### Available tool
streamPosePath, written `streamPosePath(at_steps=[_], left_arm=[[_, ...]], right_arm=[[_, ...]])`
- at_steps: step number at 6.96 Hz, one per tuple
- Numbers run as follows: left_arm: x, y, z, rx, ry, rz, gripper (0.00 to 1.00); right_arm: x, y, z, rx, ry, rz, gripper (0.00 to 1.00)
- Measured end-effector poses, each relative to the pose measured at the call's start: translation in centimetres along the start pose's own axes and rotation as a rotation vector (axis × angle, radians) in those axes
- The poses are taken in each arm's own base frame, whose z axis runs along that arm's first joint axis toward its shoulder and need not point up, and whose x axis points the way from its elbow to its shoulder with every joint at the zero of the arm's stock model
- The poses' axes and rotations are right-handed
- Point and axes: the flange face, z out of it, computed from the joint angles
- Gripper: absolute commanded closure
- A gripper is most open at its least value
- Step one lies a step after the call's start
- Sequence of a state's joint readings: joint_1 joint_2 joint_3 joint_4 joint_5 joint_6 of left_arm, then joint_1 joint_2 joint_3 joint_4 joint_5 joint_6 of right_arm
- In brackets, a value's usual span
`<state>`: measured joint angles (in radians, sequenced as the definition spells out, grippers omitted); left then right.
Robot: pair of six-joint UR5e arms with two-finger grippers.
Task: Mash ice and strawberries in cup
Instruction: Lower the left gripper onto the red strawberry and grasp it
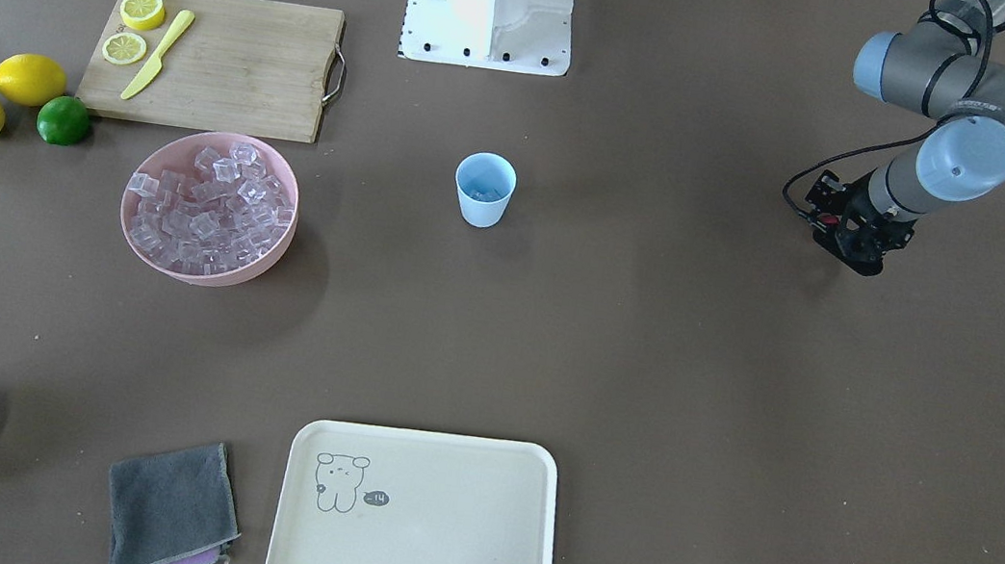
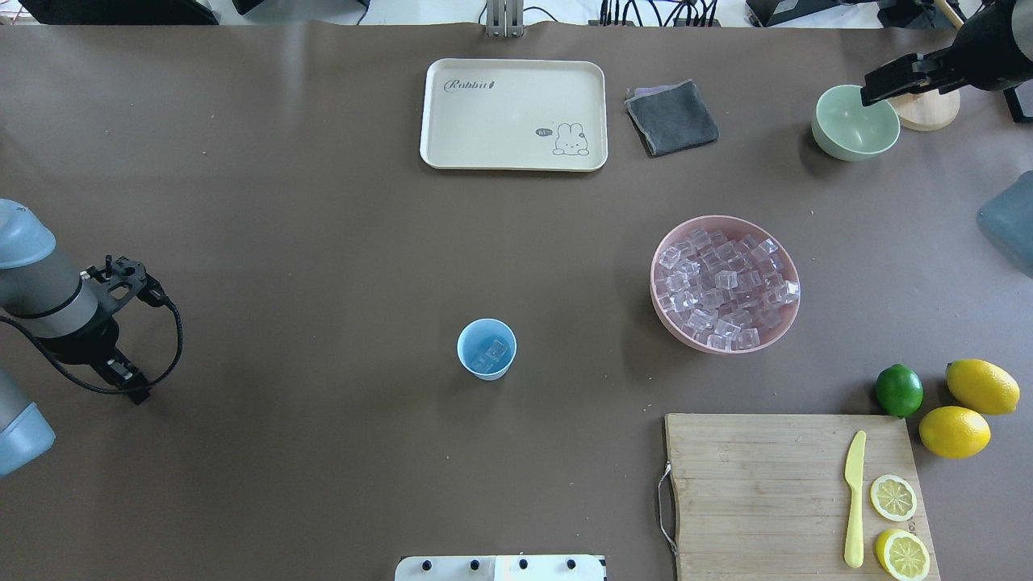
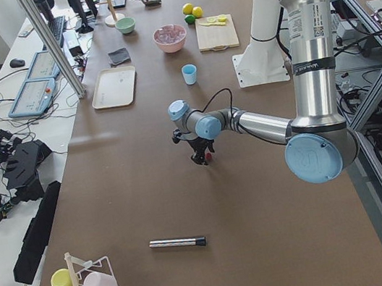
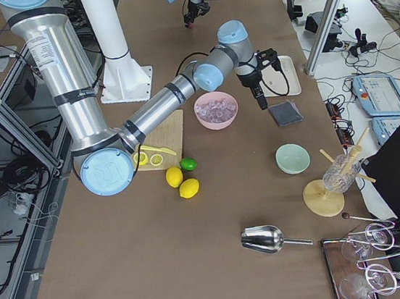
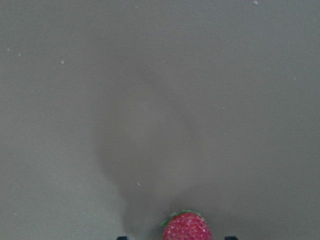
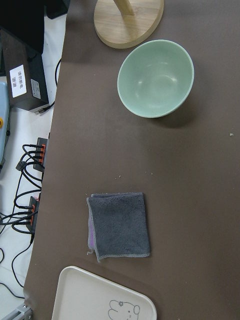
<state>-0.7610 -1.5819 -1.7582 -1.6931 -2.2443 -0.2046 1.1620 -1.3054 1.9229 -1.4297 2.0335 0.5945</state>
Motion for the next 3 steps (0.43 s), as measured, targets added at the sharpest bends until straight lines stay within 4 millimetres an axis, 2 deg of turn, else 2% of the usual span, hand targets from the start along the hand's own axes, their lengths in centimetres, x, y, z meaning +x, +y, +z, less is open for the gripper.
streamPosePath(at_steps=[3], left_arm=[[0.50,-0.73,-0.10,0.004,0.008,0.011,0.33]], right_arm=[[-0.12,0.05,0.21,0.001,0.005,-0.004,0.00]])
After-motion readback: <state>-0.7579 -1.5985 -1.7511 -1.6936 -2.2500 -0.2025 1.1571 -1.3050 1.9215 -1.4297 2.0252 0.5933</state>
